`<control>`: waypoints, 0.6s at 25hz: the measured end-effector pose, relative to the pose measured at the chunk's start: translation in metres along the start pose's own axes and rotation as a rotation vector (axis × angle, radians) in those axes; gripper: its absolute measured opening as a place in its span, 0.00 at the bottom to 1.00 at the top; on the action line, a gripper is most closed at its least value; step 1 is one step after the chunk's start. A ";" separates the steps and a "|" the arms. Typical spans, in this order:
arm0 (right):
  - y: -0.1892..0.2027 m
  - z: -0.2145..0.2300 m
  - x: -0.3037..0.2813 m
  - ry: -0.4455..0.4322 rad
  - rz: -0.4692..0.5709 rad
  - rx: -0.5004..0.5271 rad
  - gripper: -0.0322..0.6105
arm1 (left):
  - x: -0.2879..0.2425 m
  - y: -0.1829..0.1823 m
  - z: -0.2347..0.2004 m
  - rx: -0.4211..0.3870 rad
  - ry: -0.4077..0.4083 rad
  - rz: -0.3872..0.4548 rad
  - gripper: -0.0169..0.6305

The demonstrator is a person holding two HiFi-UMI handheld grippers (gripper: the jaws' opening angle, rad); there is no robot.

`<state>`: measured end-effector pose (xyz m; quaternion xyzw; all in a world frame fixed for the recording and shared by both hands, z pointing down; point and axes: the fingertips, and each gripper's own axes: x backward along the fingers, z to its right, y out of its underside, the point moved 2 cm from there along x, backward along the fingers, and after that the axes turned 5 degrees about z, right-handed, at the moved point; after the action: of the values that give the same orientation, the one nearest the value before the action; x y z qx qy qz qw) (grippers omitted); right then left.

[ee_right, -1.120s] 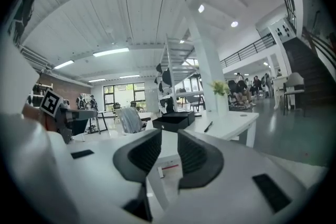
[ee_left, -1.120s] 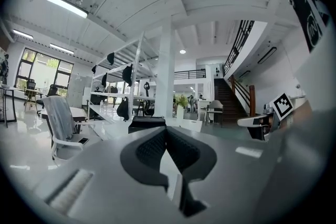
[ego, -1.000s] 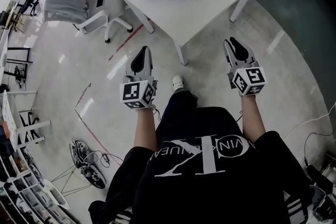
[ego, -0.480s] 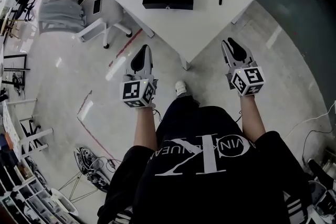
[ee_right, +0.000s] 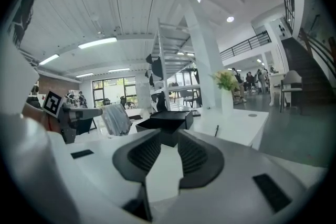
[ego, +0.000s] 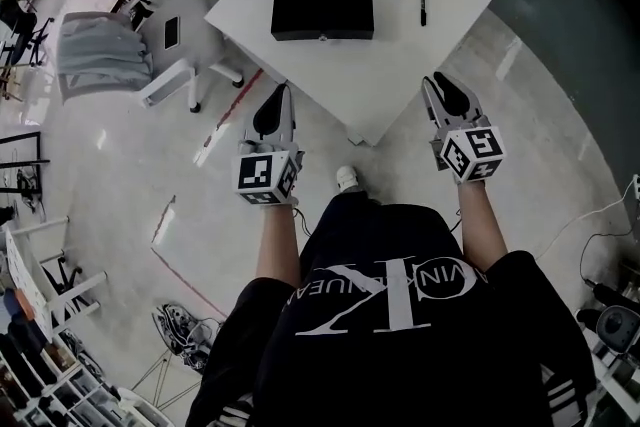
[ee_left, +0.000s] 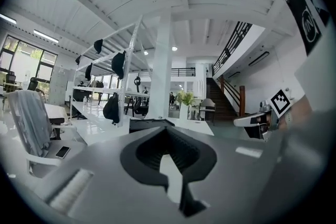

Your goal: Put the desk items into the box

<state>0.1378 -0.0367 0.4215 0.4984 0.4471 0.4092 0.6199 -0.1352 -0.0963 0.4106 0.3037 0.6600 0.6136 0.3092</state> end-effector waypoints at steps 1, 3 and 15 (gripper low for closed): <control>0.000 0.000 -0.003 0.006 -0.002 0.000 0.15 | -0.004 0.000 -0.001 -0.005 0.011 -0.001 0.04; -0.001 0.001 -0.009 0.017 -0.001 -0.005 0.15 | -0.012 0.000 -0.004 -0.012 0.031 -0.001 0.04; 0.008 0.023 -0.048 0.013 -0.029 -0.022 0.15 | -0.051 0.007 -0.009 -0.005 0.065 -0.011 0.04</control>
<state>0.1463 -0.0870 0.4391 0.4822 0.4538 0.4086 0.6282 -0.1101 -0.1414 0.4202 0.2793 0.6699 0.6230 0.2918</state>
